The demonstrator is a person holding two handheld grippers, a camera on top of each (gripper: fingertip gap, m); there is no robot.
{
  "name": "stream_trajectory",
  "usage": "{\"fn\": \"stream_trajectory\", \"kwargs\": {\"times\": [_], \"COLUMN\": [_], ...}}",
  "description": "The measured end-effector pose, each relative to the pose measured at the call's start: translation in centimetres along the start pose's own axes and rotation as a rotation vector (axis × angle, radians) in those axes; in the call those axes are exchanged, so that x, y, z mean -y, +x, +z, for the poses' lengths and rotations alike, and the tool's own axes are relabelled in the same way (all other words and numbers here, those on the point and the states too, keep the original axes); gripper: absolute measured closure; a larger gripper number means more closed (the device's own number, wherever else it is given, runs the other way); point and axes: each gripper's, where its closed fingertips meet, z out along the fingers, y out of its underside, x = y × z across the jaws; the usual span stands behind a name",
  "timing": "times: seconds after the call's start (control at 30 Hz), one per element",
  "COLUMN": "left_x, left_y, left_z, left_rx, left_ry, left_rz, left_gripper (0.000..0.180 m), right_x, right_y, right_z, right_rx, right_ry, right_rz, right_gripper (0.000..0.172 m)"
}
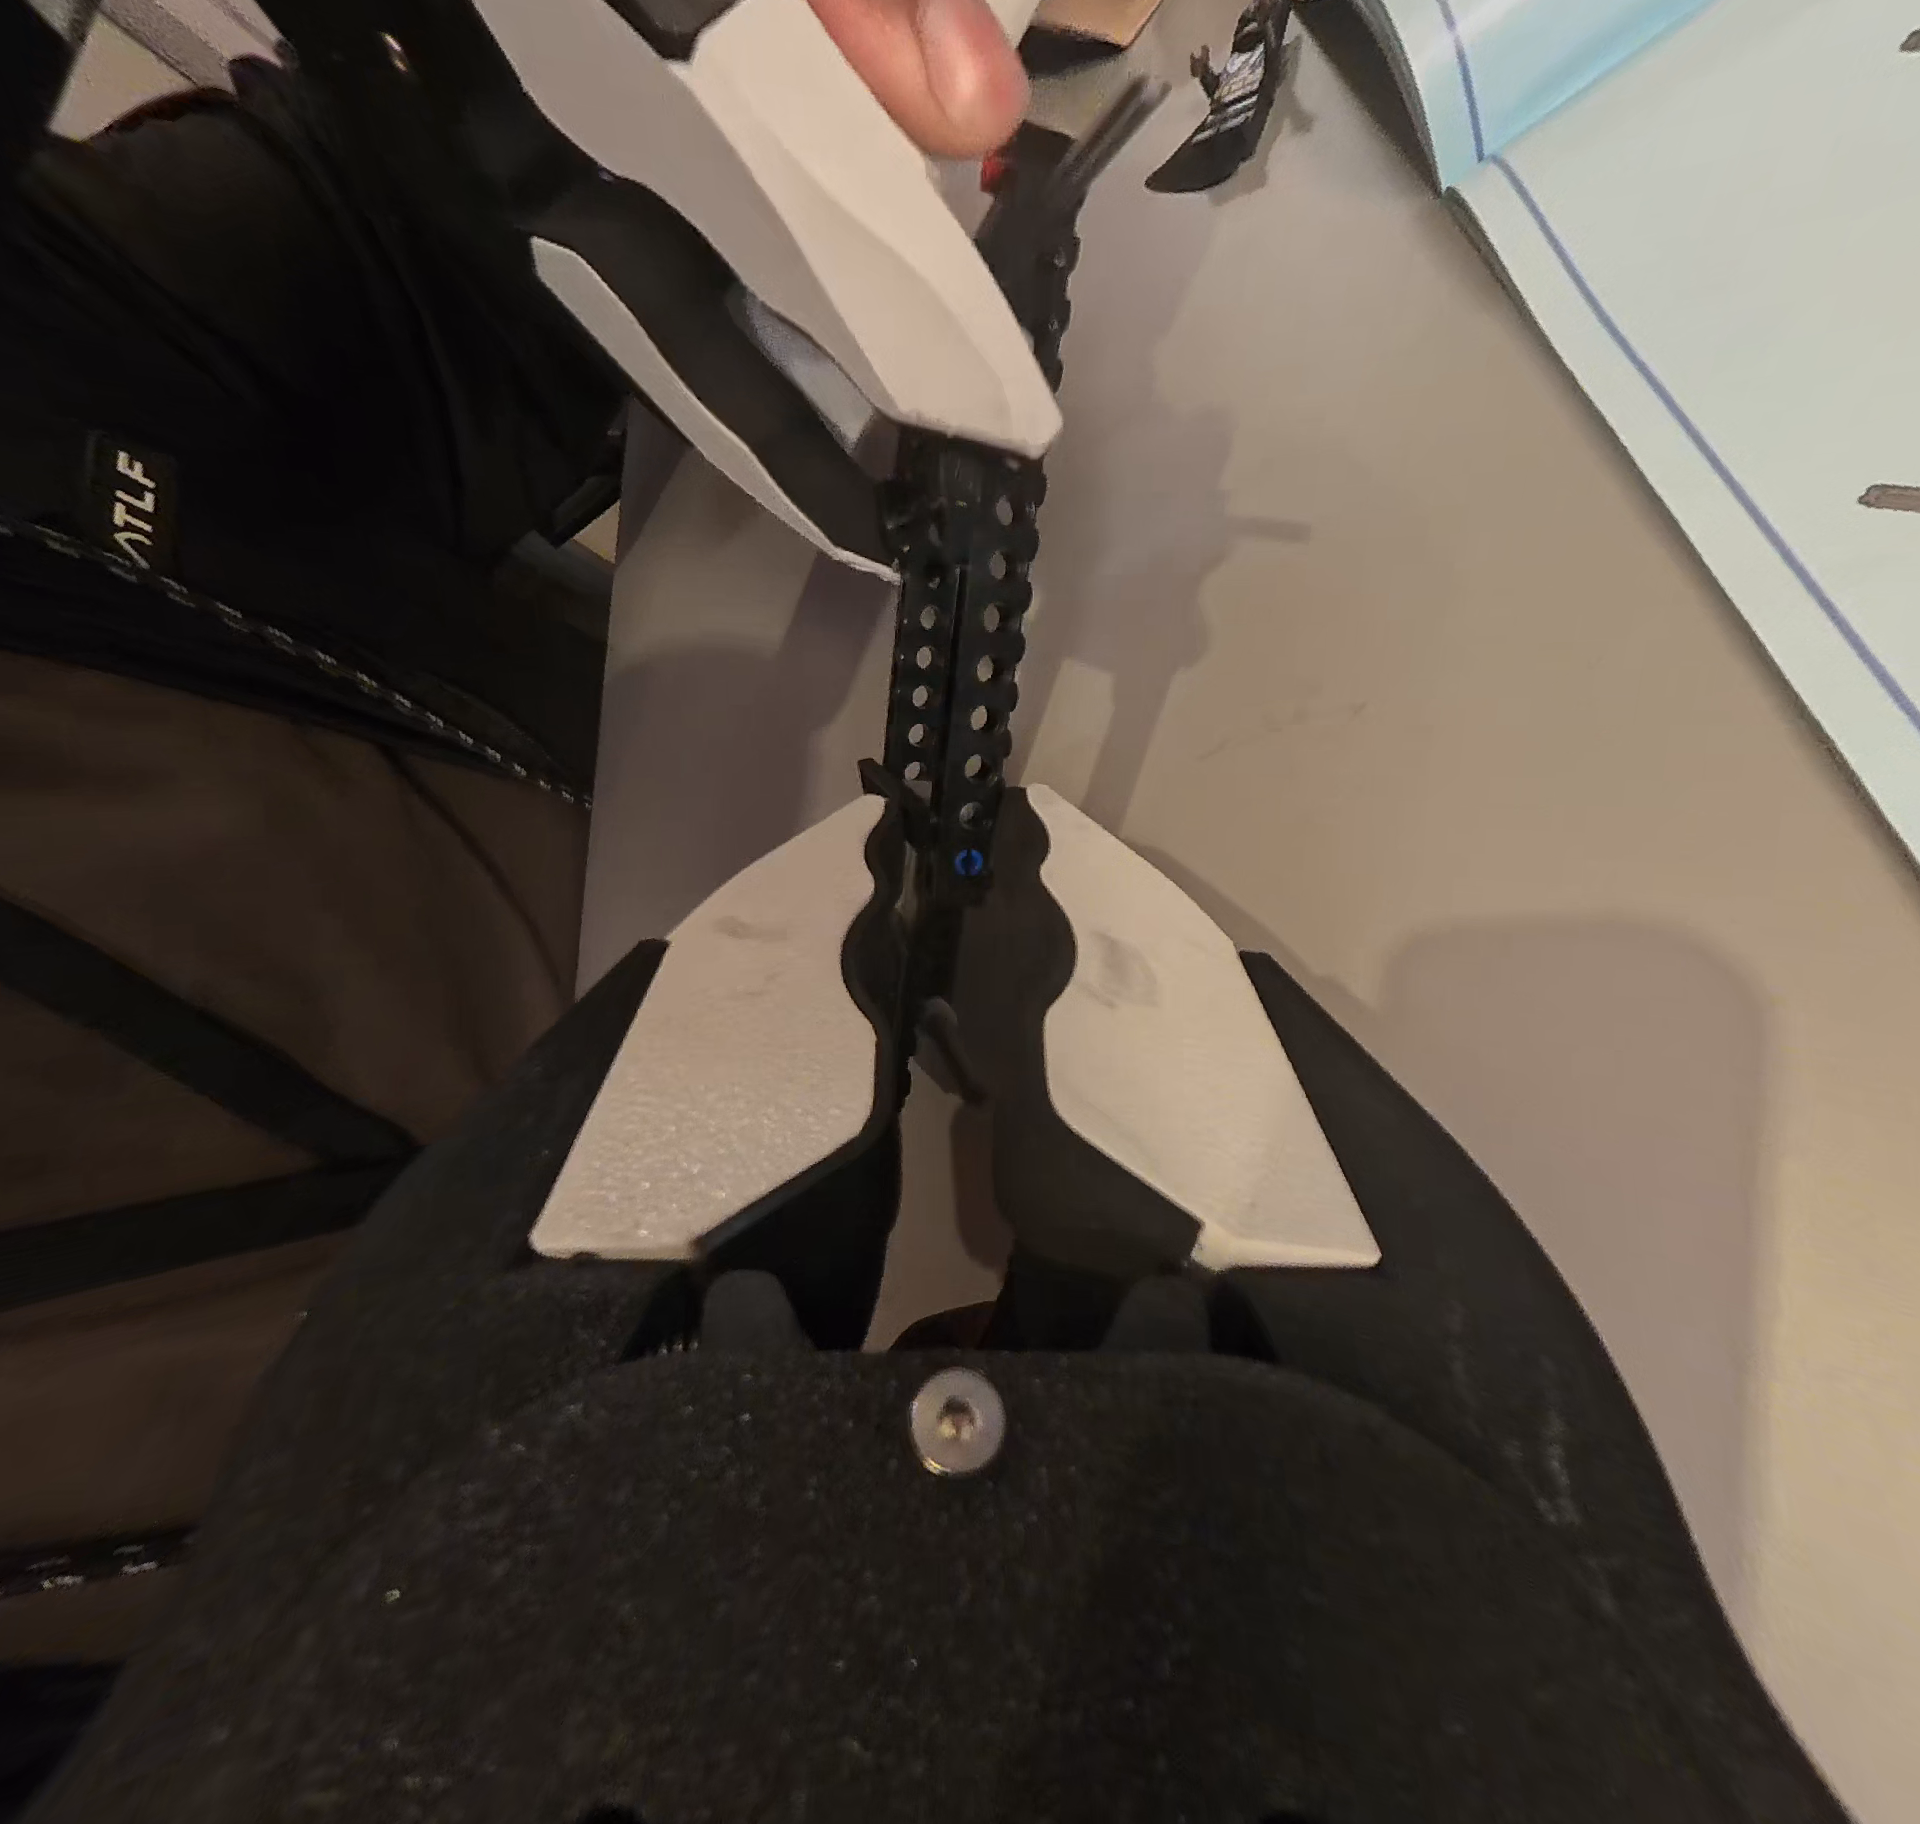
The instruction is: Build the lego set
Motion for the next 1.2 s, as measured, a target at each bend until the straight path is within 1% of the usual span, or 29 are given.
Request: {"fn": "stream_trajectory", "kwargs": {"times": [0.1, 0.17, 0.33, 0.4, 0.47, 0.53, 0.57, 0.6, 0.67, 0.7, 0.73, 0.77, 0.8, 0.87, 0.93, 1.07, 1.2], "left_x": [-0.3, 0.2, 0.0, 0.2, 0.0, -1.2, -2.0, -2.4, -2.7, -2.5, -1.9, -1.5, -1.3, -1.1, -0.8, 1.2, 2.0], "left_y": [-0.4, -0.6, -2.6, -3.4, -4.4, -5.3, -5.3, -5.2, -4.6, -4.3, -4.1, -4.0, -3.9, -4.0, -4.0, -4.3, -5.1], "left_z": [-0.1, -0.7, -3.6, -5.1, -6.6, -7.4, -7.3, -6.7, -4.7, -3.6, -2.9, -2.2, -1.5, -0.8, -0.5, -0.3, -0.8], "left_rx": [0.052, 0.083, 0.259, 0.324, 0.422, 0.529, 0.55, 0.522, 0.39, 0.301, 0.204, 0.139, 0.118, 0.136, 0.143, 0.03, -0.053], "left_ry": [0.046, 0.127, 0.332, 0.459, 0.596, 0.715, 0.768, 0.831, 0.935, 0.974, 1.028, 1.043, 1.021, 0.971, 0.954, 1.079, 1.239], "left_rz": [-0.087, -0.189, -0.469, -0.637, -0.828, -1.057, -1.189, -1.317, -1.561, -1.649, -1.693, -1.726, -1.739, -1.723, -1.719, -1.745, -1.79], "left_gripper": [0.121, 0.119, 0.114, 0.11, 0.107, 0.101, 0.106, 0.107, 0.106, 0.107, 0.114, 0.117, 0.117, 0.116, 0.116, 0.117, 0.127], "right_x": [0.2, 0.4, 0.6, 1.0, 1.8, 2.8, 3.3, 3.7, 4.5, 4.7, 4.9, 5.2, 5.4, 5.5, 5.6, 6.3, 6.8], "right_y": [0.1, 0.1, 0.5, 1.1, 1.6, 2.0, 2.1, 2.2, 2.2, 2.3, 2.2, 2.0, 2.0, 1.9, 1.9, 1.1, 0.2], "right_z": [-0.1, -0.2, -0.3, -0.5, -1.1, -1.9, -2.3, -2.7, -3.2, -3.4, -3.5, -3.7, -3.9, -4.1, -4.3, -4.7, -4.8], "right_rx": [0.001, 0.009, -0.013, -0.036, -0.057, -0.076, -0.087, -0.096, -0.103, -0.113, -0.117, -0.115, -0.117, -0.129, -0.127, -0.071, -0.053], "right_ry": [0.025, 0.042, 0.067, 0.106, 0.172, 0.246, 0.282, 0.318, 0.377, 0.397, 0.421, 0.446, 0.464, 0.477, 0.494, 0.574, 0.625], "right_rz": [0.014, 0.023, 0.038, 0.049, 0.059, 0.06, 0.06, 0.055, 0.041, 0.035, 0.023, 0.012, 0.01, -0.001, -0.004, -0.012, -0.051], "right_gripper": [0.155, 0.154, 0.155, 0.155, 0.155, 0.155, 0.155, 0.155, 0.155, 0.155, 0.155, 0.155, 0.155, 0.155, 0.155, 0.155, 0.155]}}
